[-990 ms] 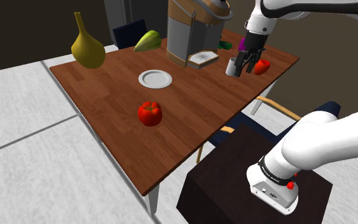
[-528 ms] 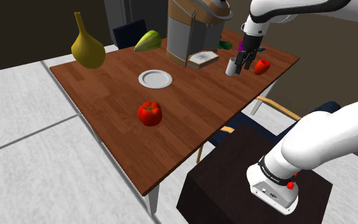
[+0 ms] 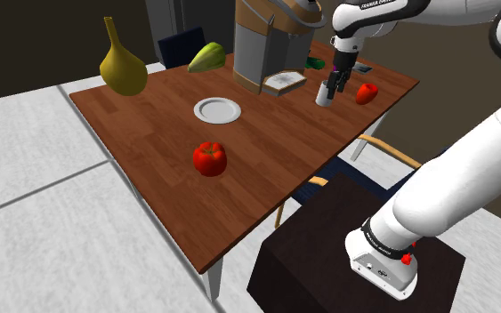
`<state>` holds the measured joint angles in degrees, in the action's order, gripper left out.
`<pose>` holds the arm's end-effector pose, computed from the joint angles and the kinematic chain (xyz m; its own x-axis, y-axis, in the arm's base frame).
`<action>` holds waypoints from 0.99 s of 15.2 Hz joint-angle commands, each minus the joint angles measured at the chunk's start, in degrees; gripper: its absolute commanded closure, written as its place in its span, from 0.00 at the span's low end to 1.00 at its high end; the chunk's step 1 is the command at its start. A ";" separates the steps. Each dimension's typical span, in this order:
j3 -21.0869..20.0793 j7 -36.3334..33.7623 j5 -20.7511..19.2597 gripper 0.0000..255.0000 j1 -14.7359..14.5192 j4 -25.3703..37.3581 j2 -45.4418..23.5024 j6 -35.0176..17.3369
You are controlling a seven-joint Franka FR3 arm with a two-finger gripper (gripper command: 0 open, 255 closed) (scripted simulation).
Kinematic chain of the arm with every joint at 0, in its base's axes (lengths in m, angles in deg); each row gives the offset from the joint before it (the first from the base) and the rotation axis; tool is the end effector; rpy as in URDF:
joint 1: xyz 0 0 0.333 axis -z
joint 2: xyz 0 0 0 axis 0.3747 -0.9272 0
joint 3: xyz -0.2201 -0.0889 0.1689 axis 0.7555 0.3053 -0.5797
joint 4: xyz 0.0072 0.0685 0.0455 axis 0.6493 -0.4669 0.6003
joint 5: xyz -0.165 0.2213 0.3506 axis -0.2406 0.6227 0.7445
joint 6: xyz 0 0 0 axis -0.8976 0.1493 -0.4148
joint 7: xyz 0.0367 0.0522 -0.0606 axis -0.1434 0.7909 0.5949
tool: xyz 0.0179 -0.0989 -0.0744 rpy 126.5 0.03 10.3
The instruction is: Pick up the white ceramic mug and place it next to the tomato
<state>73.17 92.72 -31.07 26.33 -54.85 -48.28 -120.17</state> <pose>0.4770 -0.2880 0.3908 0.9847 0.1063 -0.1378 0.1009 -0.9939 -0.0453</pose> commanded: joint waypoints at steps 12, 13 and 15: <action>2.34 19.75 8.31 0.00 7.55 27.79 -29.48 -1.52; 2.11 20.90 8.97 0.00 8.53 30.72 -31.92 -1.11; 1.64 22.38 9.81 0.00 10.04 35.16 -35.42 -0.35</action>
<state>75.05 114.23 -21.81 35.54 -22.32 -81.64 -121.00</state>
